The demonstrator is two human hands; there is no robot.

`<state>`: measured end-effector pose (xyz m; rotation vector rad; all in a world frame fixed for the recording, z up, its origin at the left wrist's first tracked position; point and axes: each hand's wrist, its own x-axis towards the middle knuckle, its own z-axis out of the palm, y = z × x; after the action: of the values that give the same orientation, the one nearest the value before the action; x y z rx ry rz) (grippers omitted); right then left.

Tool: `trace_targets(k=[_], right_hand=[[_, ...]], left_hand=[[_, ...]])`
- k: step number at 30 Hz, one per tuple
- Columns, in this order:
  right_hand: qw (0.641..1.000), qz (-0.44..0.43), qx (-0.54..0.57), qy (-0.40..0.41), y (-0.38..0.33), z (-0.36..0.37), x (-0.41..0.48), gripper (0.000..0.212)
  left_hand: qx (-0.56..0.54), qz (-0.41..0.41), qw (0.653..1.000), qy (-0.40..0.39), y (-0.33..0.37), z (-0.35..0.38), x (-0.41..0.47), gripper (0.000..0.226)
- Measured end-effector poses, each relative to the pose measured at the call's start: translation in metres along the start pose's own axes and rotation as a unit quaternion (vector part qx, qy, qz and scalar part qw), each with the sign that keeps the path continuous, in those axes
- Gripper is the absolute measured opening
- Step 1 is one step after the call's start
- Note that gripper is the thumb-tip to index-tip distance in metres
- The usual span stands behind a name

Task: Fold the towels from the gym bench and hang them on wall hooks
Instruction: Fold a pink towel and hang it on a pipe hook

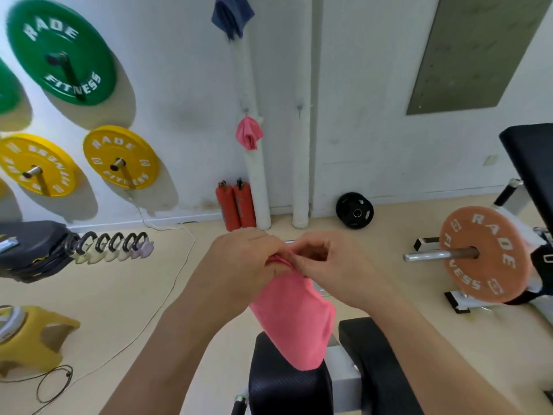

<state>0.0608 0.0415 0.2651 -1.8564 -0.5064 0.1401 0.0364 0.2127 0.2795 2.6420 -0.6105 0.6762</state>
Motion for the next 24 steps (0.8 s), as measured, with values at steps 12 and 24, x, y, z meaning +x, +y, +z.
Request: trace_targets(k=[12,24], right_hand=[[0.998,-0.055,0.028,-0.016,-0.020,-0.011,-0.015,0.015],[0.995,-0.020,0.085,0.050,-0.019,-0.010,-0.012,0.020]], left_hand=[[0.025,-0.031,0.997,-0.061,0.017,-0.029,0.018,0.024],[-0.102,-0.085,0.990,-0.041,0.014,-0.015,0.022,0.052]])
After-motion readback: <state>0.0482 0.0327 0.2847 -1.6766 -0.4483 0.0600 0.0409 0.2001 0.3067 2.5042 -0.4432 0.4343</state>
